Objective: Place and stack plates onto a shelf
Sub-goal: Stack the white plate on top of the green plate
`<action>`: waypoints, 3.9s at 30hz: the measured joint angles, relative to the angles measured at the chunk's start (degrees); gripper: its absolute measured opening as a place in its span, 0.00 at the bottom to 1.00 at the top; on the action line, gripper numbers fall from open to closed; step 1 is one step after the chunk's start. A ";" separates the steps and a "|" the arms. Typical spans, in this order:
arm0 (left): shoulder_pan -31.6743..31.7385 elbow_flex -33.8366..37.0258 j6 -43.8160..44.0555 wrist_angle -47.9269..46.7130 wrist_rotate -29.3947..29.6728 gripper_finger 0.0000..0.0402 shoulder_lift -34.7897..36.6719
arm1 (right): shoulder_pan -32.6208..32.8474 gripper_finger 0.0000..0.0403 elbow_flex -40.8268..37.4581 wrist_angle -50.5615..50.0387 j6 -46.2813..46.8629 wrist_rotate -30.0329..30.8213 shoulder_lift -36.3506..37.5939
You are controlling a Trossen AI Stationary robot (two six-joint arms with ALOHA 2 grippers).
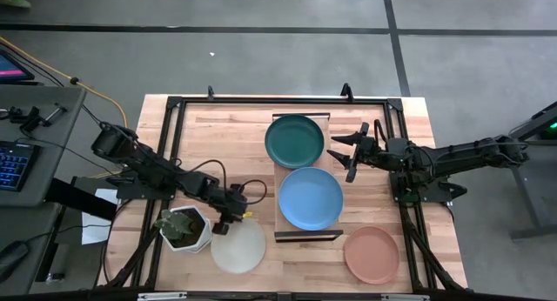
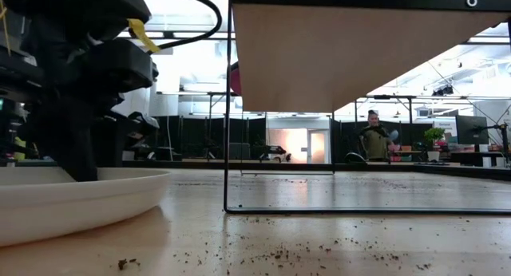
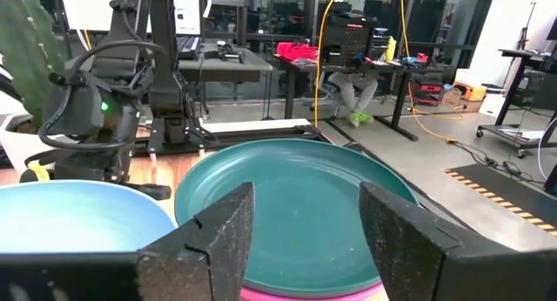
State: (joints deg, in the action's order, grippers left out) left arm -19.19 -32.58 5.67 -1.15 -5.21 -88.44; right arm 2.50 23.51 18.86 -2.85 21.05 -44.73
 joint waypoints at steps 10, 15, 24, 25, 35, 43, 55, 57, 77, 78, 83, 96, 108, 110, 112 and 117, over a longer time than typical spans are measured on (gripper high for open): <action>4.18 -0.81 -3.63 -12.28 1.12 0.02 6.01 | 0.00 0.49 0.00 -0.31 -0.15 0.01 0.00; 7.86 -4.22 -6.82 -21.49 9.32 0.01 11.03 | -0.02 0.49 0.00 -0.34 -0.15 0.01 0.00; 14.16 -8.39 -11.86 -23.29 33.11 0.00 18.33 | 0.00 0.49 0.00 -0.49 -0.13 0.00 0.00; 14.95 -8.53 -11.89 -24.13 36.69 0.00 18.91 | 0.00 0.49 0.00 -0.59 -0.15 0.01 0.00; 24.24 -11.59 -12.51 -29.35 62.56 0.00 26.34 | -0.02 0.49 0.00 -1.02 -0.13 0.01 0.00; 29.80 -21.42 -23.95 -12.96 61.51 0.00 31.85 | -2.02 0.49 0.00 -1.02 0.52 0.00 0.00; 40.06 -33.85 -14.88 -6.14 18.46 0.00 23.63 | -3.65 0.49 0.00 -0.97 2.48 -0.01 0.00; 41.57 -37.59 -12.56 -11.40 14.87 0.00 19.91 | -3.65 0.49 0.00 -0.80 1.70 -0.01 0.00; 42.08 -47.71 -2.28 -21.41 3.81 0.00 -4.06 | -3.61 0.49 0.00 3.29 -3.09 -0.01 4.25; 41.86 -47.71 -2.25 -21.39 3.71 0.00 -4.57 | -3.61 0.49 0.00 3.29 -2.61 -0.01 4.54; 41.12 -47.71 -2.73 -21.44 3.66 0.00 -5.47 | -3.61 0.49 0.00 3.02 -1.74 -0.01 4.64; 40.10 -47.69 -2.75 -18.47 3.82 0.00 -5.01 | -3.61 0.49 0.00 1.19 -1.09 -0.03 4.59; 40.08 -47.69 -2.35 -19.99 3.95 0.00 -5.01 | -3.61 0.49 0.00 1.10 -1.07 -0.03 4.59; 40.08 -47.69 -2.26 -20.16 3.95 0.00 -5.01 | -3.61 0.49 0.00 1.10 -1.07 -0.03 4.59; 40.08 -47.69 -1.83 -20.94 3.97 0.00 -5.01 | -3.61 0.49 0.00 1.10 -1.07 -0.03 4.59; 40.12 -47.69 -1.70 -23.20 4.18 0.02 -4.99 | -3.61 0.49 0.00 1.10 -1.07 -0.03 4.59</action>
State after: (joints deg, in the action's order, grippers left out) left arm 20.93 -80.27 3.96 -24.35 -1.03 -93.43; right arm -1.10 23.51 19.97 -3.92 21.02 -40.14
